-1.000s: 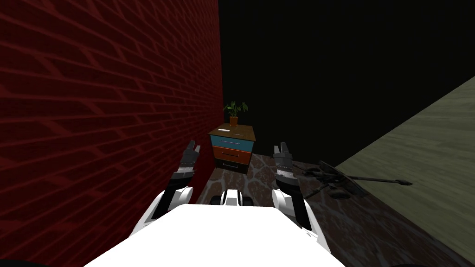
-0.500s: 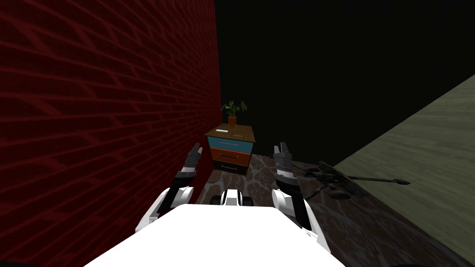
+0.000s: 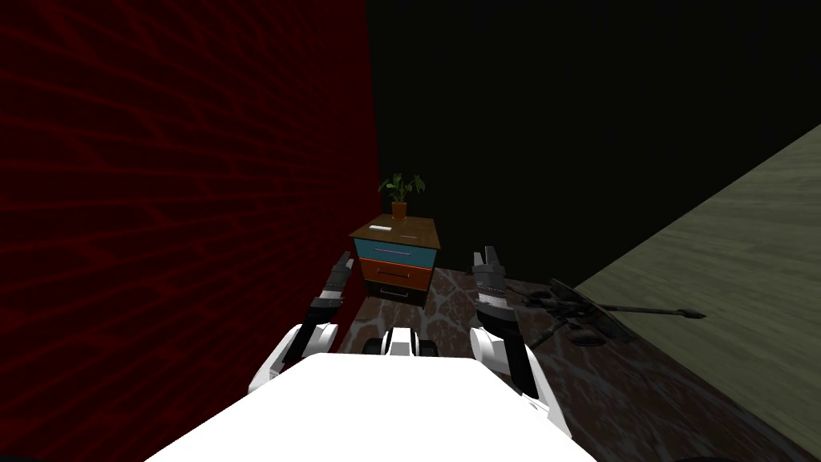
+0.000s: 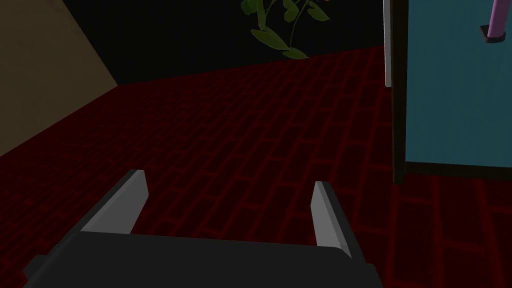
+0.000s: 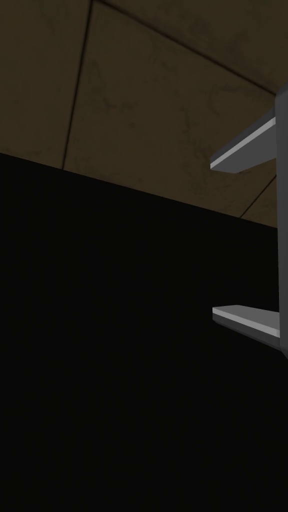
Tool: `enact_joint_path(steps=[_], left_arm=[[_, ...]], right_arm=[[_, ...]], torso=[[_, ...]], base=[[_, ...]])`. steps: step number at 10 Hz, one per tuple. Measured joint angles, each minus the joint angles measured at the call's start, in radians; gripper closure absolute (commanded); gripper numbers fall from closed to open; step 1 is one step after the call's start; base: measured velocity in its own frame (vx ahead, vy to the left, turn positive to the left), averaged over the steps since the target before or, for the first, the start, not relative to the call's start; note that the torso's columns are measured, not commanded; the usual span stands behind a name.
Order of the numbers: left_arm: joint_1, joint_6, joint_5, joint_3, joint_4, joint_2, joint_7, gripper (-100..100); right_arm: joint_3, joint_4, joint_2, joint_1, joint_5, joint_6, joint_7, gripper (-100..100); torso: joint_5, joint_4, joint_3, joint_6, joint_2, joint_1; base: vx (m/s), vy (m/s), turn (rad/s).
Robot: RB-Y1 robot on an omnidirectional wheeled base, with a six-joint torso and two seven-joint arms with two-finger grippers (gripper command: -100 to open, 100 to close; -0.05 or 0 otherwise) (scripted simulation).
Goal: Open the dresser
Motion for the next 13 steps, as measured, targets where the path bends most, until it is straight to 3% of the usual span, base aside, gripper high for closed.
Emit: enact_joint_path(steps=[13], left_arm=[[-0.081,-0.065,-0.031,-0.023,0.275,-0.022,-0.038,-100]], right_arm=[[0.0,0.0,0.0,0.0,0.0,0.0,0.0,0]], torso=[[0.0,0.0,-0.001,0.0,-0.001,-0.001]], base=[[0.068,-0.01,-0.03]])
